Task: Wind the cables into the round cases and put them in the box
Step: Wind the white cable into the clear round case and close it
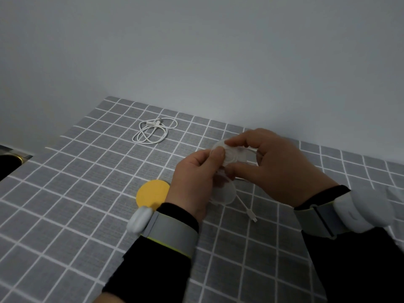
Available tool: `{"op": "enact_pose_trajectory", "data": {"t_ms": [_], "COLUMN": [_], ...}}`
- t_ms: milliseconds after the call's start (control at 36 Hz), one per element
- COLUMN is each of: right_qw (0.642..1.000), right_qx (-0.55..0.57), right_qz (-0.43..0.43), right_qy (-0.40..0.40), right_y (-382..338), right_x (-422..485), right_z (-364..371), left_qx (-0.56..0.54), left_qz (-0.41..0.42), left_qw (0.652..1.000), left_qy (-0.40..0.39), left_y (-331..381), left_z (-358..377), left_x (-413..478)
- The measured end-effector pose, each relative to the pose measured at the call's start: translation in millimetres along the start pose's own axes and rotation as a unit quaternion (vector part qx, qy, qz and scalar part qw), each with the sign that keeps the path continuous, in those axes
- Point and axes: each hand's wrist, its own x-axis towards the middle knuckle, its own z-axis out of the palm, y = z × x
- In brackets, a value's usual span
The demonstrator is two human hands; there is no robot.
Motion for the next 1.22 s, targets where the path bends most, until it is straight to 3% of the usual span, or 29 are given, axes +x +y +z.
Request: {"op": "enact_pose_trajectory", "data": {"t_ms": [389, 528, 750, 972, 1222], "right_qw": [0.999, 1.000, 0.992, 0.963, 0.888], "right_qx": [0.017, 0.007, 0.006, 0.177, 0.377], "right_qz": [0.014, 0.020, 0.120, 0.198, 0.250], "right_qy": [-0.049, -0.016, 0.045, 0.039, 0.077], "right_y": [4.7, -0.5, -4.9, -9.8, -19.4], "right_x": [-1.8, -1.7, 1.6, 2.5, 1.6], "right_z": [-8.9, -5.3, -3.5, 15.7, 39.1], "left_qx": [0.036, 0.024, 0.049, 0.029, -0.028], "left_qz": [0.020, 0.039, 0.083, 0.102, 0.087], "left_qw": [0.998, 0.999, 0.994, 0.990, 0.991], "left_qy": [-0.049, -0.016, 0.056, 0.091, 0.099], "left_y": [-0.5, -1.6, -0.9, 1.8, 4.9], "left_z": [0.3, 0.1, -1.9, 0.0, 3.0], "left_x": [-3.6, -1.7, 1.4, -0.2, -0.7]}}
